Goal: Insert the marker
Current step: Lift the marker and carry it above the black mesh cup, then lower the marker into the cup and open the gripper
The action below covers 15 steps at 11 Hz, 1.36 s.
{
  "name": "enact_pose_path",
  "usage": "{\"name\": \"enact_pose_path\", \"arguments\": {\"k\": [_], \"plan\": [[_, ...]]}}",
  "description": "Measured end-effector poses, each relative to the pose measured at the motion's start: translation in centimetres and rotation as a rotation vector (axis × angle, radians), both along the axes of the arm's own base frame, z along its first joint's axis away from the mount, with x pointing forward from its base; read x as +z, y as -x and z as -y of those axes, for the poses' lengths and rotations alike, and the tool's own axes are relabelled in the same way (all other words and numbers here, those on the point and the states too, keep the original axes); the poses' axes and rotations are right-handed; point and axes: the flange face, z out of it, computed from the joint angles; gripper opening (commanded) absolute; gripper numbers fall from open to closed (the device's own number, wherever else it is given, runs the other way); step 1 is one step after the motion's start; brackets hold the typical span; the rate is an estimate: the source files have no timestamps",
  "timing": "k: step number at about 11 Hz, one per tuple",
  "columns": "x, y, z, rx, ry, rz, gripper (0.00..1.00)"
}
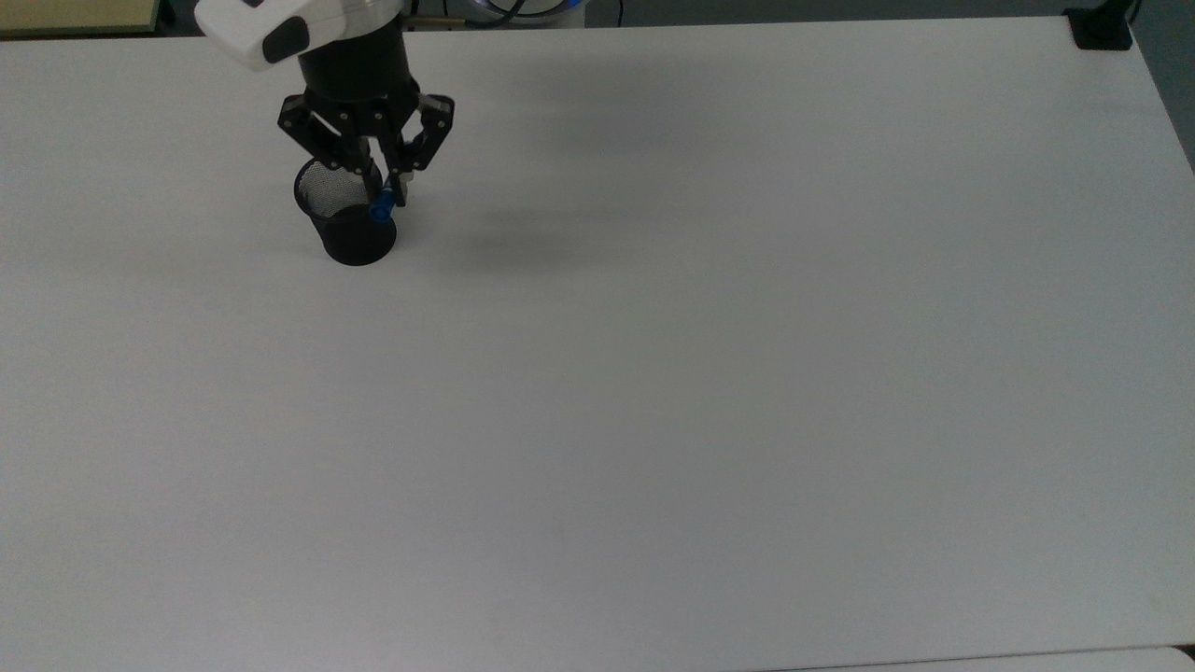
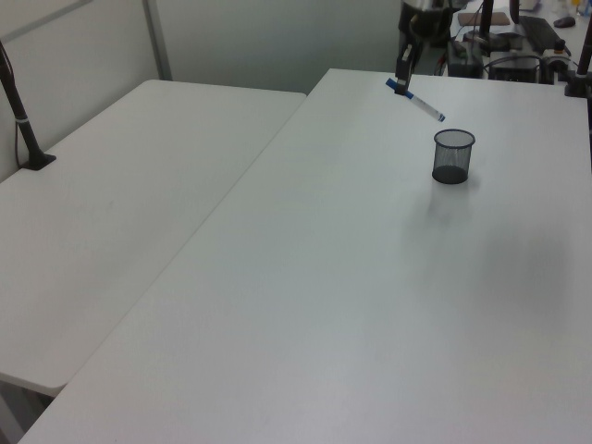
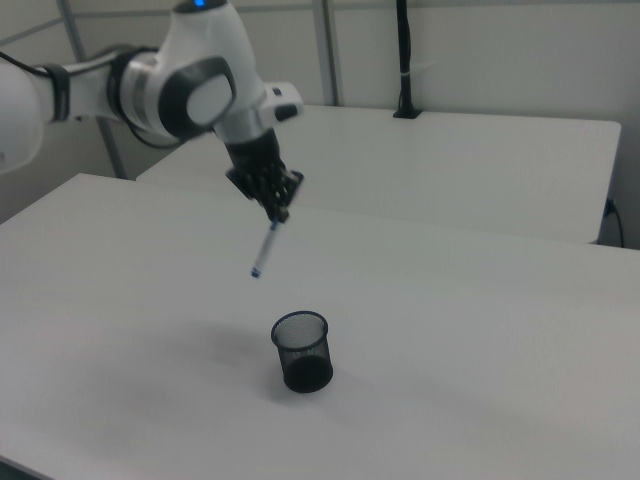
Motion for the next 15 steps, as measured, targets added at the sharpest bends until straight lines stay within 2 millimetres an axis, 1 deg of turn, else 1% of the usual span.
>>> {"name": "enact_pose_path", "arguments": {"k": [1, 2, 4, 6, 7, 8, 10, 11, 13, 14, 15], "plan": [[-1.8, 0.3, 1.7, -0.026, 0.007, 0.009, 0.00], [-3.1, 0.7, 3.5, -0.048, 0.019, 0.017, 0.00], [-4.4, 2.0, 7.1, -0.087, 0.039, 0.084, 0.00], [-5.2, 3.4, 10.0, -0.101, 0.055, 0.107, 0.00], [-5.5, 4.0, 10.7, -0.099, 0.058, 0.100, 0.00], [-6.0, 4.4, 10.8, -0.097, 0.056, 0.088, 0.00], [-7.4, 4.8, 9.8, -0.077, 0.053, 0.075, 0.02], [-8.0, 4.8, 8.9, -0.061, 0.051, 0.073, 0.08], [-8.5, 4.6, 7.3, -0.033, 0.049, 0.069, 0.31], [-8.5, 4.5, 7.1, -0.031, 0.049, 0.070, 0.54], [-8.4, 4.6, 7.2, -0.033, 0.049, 0.071, 0.69]]}}
